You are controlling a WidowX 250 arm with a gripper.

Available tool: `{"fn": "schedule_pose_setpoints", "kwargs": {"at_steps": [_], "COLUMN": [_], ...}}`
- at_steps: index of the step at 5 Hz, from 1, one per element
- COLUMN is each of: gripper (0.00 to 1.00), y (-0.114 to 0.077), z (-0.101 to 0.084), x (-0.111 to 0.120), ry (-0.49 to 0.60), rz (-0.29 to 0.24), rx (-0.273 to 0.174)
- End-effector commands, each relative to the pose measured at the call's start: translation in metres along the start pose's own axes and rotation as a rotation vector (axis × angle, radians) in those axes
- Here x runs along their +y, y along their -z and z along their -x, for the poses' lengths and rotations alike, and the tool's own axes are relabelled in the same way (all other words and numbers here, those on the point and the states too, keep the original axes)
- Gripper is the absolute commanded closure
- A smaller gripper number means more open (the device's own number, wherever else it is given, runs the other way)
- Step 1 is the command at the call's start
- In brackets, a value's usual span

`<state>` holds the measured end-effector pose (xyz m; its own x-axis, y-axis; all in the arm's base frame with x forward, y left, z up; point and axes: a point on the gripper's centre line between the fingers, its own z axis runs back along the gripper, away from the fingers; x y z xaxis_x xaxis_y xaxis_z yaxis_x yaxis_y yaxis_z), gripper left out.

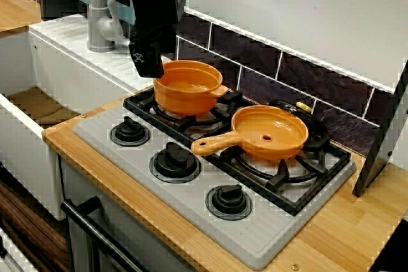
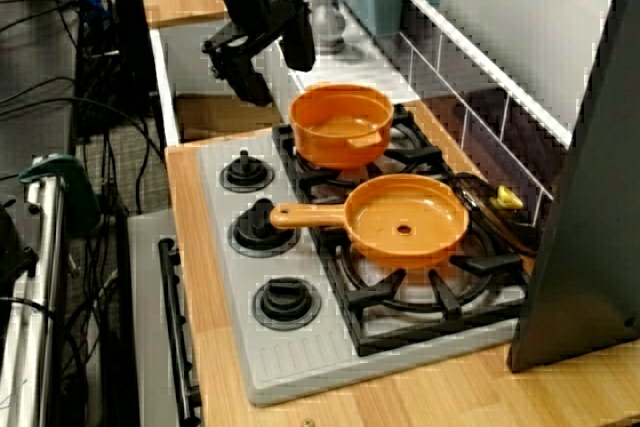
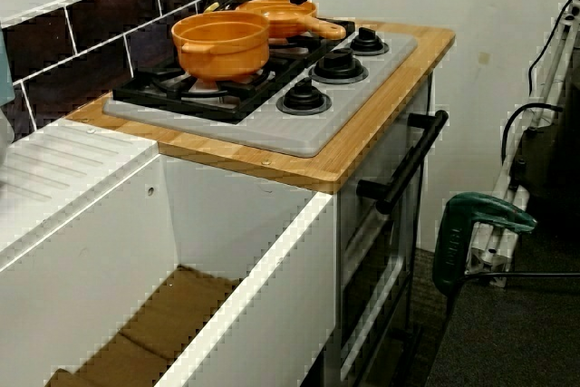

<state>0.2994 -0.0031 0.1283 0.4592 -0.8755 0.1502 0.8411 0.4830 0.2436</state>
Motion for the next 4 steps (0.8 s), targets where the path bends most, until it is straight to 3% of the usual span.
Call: {"fn": "schedule_pose_setpoints", "kwargs": {"at_steps": [1, 4], "gripper": [0.0, 0.0], "y": [-0.013, 0.003], "z": [-0.01, -0.025], "x": [0.004, 0.007], "ry": [-0.007, 0.034], "rz": [-0.042, -0.058], "rx": [-0.022, 0.001]}}
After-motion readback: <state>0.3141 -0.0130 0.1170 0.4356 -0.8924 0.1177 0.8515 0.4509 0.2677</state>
